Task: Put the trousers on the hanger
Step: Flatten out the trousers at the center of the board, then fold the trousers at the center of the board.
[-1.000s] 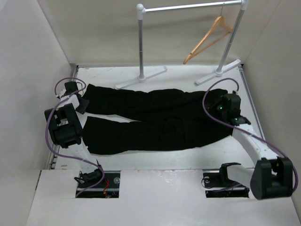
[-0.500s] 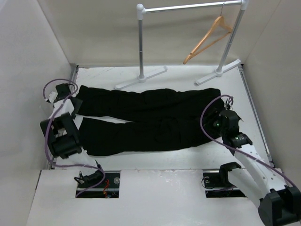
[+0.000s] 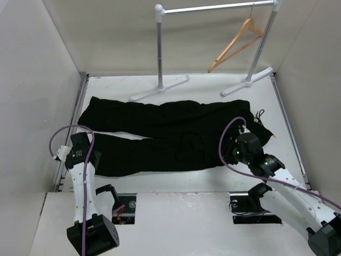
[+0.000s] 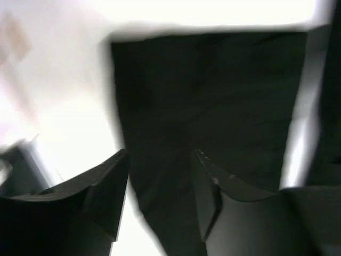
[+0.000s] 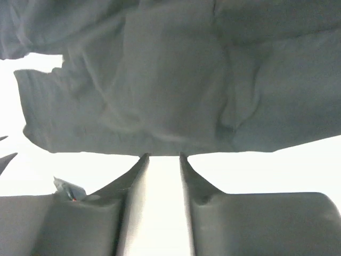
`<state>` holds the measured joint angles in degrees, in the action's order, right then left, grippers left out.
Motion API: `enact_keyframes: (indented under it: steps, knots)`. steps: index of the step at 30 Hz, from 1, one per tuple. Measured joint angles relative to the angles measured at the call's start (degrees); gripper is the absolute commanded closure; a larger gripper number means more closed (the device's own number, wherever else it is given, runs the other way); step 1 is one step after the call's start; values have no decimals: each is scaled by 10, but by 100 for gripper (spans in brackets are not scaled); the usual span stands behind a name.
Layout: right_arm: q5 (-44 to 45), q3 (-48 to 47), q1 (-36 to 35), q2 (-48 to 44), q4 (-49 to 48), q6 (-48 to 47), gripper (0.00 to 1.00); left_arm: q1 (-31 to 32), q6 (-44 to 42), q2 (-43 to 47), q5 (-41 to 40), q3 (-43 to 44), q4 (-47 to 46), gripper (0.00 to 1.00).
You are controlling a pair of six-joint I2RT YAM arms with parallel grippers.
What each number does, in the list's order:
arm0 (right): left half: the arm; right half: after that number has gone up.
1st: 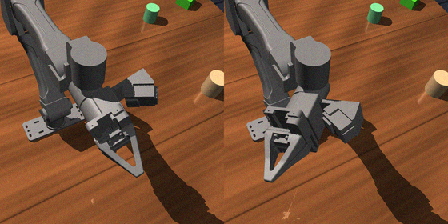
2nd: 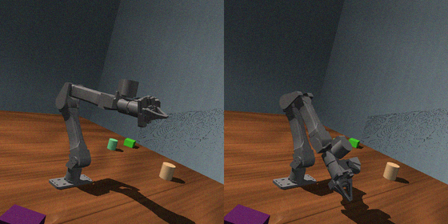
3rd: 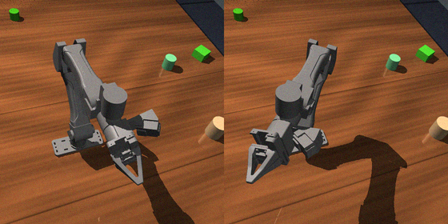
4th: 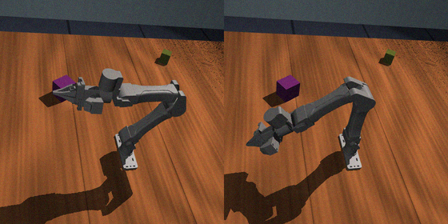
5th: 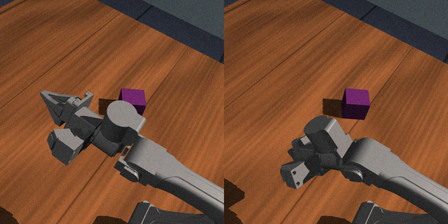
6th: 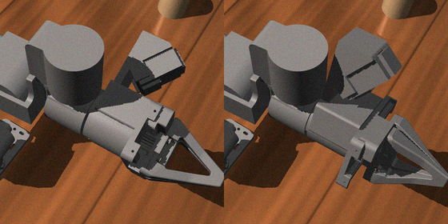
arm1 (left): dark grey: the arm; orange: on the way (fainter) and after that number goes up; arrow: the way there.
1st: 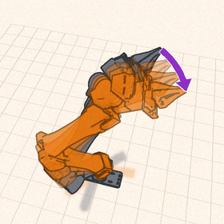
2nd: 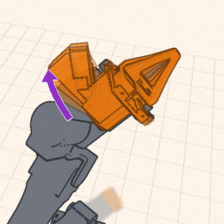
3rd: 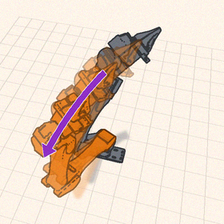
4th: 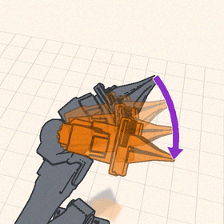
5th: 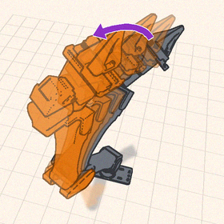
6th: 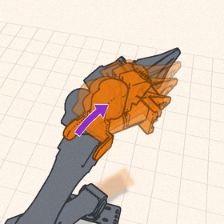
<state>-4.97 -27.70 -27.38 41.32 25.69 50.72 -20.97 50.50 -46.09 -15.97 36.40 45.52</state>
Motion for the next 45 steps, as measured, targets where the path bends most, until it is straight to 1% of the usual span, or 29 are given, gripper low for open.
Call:
enact_keyframes:
  steps: [2,6,9,10,11,16,18,19,20,21,22,23,25,26,27,28,29,30,31,32,33,35,36,38,39,42,45]
  knots:
    - [-2,0,-21,-6,14,-2,49,1,21,8,1,-1,49,49]
    - [-6,0,-28,-15,30,-6,37,2,63,10,15,-8,93,48]
    - [-11,0,-28,-22,38,-8,33,2,87,3,13,-16,114,48]
    - [-13,0,-28,-23,39,-9,32,2,92,-6,9,-18,116,50]
    - [-15,-1,-28,-24,41,-11,32,2,97,-16,5,-20,115,48]
    - [-21,-6,-28,-23,44,-17,30,2,111,-78,-12,-41,78,48]
    - [-22,-7,-27,-23,45,-20,30,2,114,-101,-13,-54,52,56]
    - [-23,-7,-27,-23,47,-21,30,2,115,-111,-12,-63,37,65]
    - [-23,-7,-25,-23,49,-23,30,2,118,-119,-10,-72,21,76]
    - [-24,-8,-22,-23,52,-25,30,2,120,-123,-8,-79,8,84]
    - [-24,-8,-18,-23,55,-26,31,2,123,-125,-5,-86,-3,88]
    - [-24,-9,-11,-23,58,-27,32,2,120,-122,-3,-87,-17,92]
    - [-24,-11,9,-24,62,-29,40,-3,119,-117,1,-91,-37,97]
    - [-23,-12,21,-25,64,-30,51,-6,119,-113,4,-92,-45,98]
    - [-23,-14,37,-26,68,-31,68,-8,118,-105,7,-93,-54,98]
    - [-22,-16,55,-29,72,-31,82,-8,116,-94,8,-93,-61,98]
    - [-19,-18,74,-31,78,-31,90,-7,115,-80,9,-92,-66,99]
    - [-14,-21,97,-34,87,-30,93,-2,111,-65,8,-88,-67,99]
    - [-5,-26,123,-37,98,-29,93,5,108,-51,8,-80,-67,99]
    - [6,-31,148,-39,106,-28,90,13,104,-38,7,-70,-67,99]
    - [20,-36,176,-40,115,-27,84,21,100,-28,7,-60,-69,99]
    - [52,-46,229,-37,132,-24,67,42,94,-7,3,-44,-76,99]
    - [70,-54,254,-29,140,-23,62,52,93,1,1,-40,-81,99]
    - [107,-68,296,-4,149,-23,54,70,90,12,-1,-39,-84,99]
    - [122,-74,316,13,148,-23,52,77,89,13,-2,-40,-84,99]
    - [152,-78,379,79,127,-25,50,90,89,7,-3,-40,-87,99]
    - [167,-78,425,156,95,-27,50,97,89,-17,-4,-40,-95,99]
